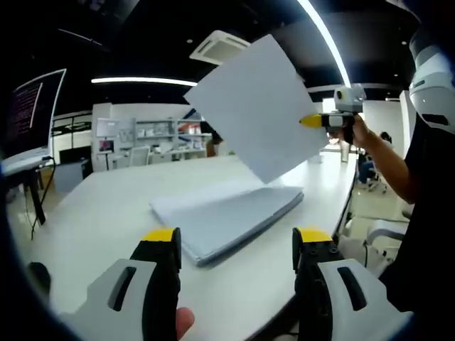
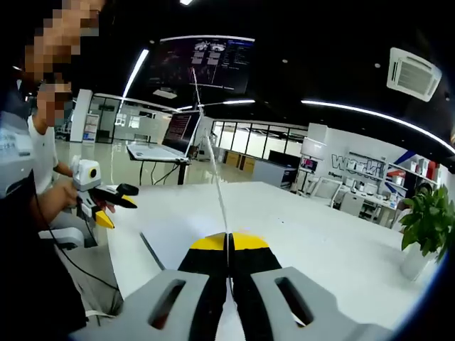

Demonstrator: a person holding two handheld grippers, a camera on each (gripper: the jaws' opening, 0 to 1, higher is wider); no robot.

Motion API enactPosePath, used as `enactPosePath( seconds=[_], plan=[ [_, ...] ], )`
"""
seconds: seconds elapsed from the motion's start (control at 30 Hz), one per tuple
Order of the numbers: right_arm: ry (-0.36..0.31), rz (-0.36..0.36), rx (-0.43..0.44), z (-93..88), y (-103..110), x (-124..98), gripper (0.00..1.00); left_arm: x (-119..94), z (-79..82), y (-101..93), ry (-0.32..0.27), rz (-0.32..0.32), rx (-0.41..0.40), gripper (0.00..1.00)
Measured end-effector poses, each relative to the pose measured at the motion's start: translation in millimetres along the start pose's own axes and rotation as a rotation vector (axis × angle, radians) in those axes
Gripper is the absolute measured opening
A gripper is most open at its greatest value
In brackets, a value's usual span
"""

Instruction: Grasp the top corner of one sheet in the document stack and pull a single sheet out from the document stack, separating that one sheet from the rest and lifting it clear until the single sheet is fully removed from the stack

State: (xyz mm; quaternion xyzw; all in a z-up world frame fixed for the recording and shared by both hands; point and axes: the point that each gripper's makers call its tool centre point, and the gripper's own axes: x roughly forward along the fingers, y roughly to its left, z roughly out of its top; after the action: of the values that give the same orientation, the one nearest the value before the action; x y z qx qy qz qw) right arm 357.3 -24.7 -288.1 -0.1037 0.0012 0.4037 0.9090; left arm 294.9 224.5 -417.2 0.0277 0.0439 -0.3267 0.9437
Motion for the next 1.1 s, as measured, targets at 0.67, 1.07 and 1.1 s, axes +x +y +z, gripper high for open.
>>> enactPosePath(
  seconds=[0.67, 1.07, 1.1],
  plan=[
    [0.067, 0.008, 0.354, -8.8, -47.7, -47.0, 0.02, -1.3, -6.2, -2.9, -0.018, -0.031, -0.038, 0.61],
    [0.193, -0.038, 0.543, -34.8, -89.8, -74.5, 0.02, -0.4, -10.2, 1.2, 0.007, -0.036, -0.016, 0.62],
    [0.203, -0.035, 0.554, -37.6, -90.2, -75.5, 0.02, -1.9, -9.5, 2.3, 0.009, -0.034, -0.009, 0.62]
  ],
)
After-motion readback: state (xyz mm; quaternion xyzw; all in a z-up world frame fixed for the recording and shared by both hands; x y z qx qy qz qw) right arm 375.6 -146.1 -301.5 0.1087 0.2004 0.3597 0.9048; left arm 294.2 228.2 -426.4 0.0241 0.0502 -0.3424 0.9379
